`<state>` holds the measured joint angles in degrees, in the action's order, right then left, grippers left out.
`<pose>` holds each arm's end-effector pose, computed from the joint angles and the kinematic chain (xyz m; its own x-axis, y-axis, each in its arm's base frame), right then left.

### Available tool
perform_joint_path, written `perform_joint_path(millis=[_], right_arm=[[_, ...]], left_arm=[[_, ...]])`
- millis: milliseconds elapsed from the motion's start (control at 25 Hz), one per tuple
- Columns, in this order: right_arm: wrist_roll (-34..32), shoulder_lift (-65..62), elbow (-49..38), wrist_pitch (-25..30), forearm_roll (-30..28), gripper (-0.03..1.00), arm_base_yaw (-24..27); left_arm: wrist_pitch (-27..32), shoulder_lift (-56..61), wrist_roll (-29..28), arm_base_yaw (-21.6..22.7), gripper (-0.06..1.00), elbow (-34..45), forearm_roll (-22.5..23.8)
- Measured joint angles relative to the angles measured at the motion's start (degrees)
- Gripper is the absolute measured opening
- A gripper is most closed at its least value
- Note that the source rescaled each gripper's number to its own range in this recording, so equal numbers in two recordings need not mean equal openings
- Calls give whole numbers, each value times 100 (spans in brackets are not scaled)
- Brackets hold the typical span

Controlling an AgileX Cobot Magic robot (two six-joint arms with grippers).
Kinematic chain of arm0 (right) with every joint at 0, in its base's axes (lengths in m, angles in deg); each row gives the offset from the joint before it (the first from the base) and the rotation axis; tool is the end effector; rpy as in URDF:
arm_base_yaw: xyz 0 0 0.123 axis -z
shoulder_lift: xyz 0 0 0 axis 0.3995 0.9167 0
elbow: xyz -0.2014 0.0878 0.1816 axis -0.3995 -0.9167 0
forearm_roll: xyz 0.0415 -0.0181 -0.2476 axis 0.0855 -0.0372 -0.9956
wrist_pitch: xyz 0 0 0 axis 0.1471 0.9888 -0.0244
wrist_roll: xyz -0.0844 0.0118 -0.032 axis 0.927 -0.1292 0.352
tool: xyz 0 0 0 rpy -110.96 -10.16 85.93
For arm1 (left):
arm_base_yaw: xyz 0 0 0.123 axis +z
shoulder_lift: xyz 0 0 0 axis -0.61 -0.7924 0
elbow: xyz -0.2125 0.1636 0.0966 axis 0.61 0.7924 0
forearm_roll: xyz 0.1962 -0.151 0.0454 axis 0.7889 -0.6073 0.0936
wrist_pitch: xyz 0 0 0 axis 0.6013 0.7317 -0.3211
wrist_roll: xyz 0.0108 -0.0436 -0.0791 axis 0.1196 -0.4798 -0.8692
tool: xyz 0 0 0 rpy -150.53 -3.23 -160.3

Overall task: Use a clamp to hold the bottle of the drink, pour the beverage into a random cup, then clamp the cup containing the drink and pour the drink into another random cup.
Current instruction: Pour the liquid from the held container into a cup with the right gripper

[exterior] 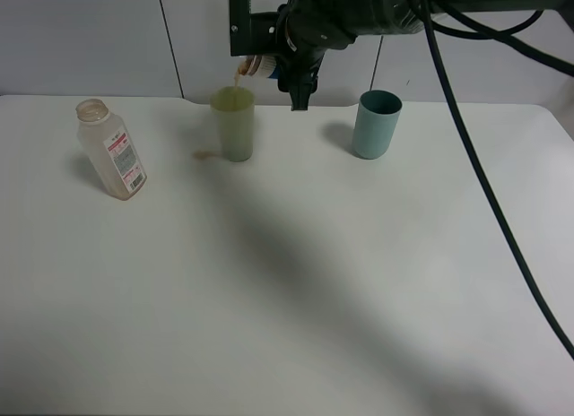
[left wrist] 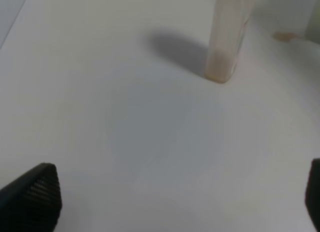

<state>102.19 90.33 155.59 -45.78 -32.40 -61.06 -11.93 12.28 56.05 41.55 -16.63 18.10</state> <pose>0.4100 0.2740 0.2247 0.1404 -0.9874 -0.0732 -0.6013 -0.0263 -0.7986 -0.0061 -0.0014 0.2797 -0.4379 -0.0366 -0.8983 -0.0621 0.9980 -0.0103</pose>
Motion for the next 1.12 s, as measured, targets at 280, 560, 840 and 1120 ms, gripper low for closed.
perform_joint_path(millis=[280, 560, 840, 1120], right_arm=[[25, 0, 0, 62, -184, 0, -18], [25, 0, 0, 141, -466, 0, -18], [36, 0, 0, 141, -609, 0, -40], [170, 0, 0, 141, -725, 0, -59]], left_arm=[[0, 0, 0, 0, 99, 0, 0], [0, 0, 0, 0, 99, 0, 0], [0, 0, 0, 0, 99, 0, 0], [0, 0, 0, 0, 99, 0, 0]])
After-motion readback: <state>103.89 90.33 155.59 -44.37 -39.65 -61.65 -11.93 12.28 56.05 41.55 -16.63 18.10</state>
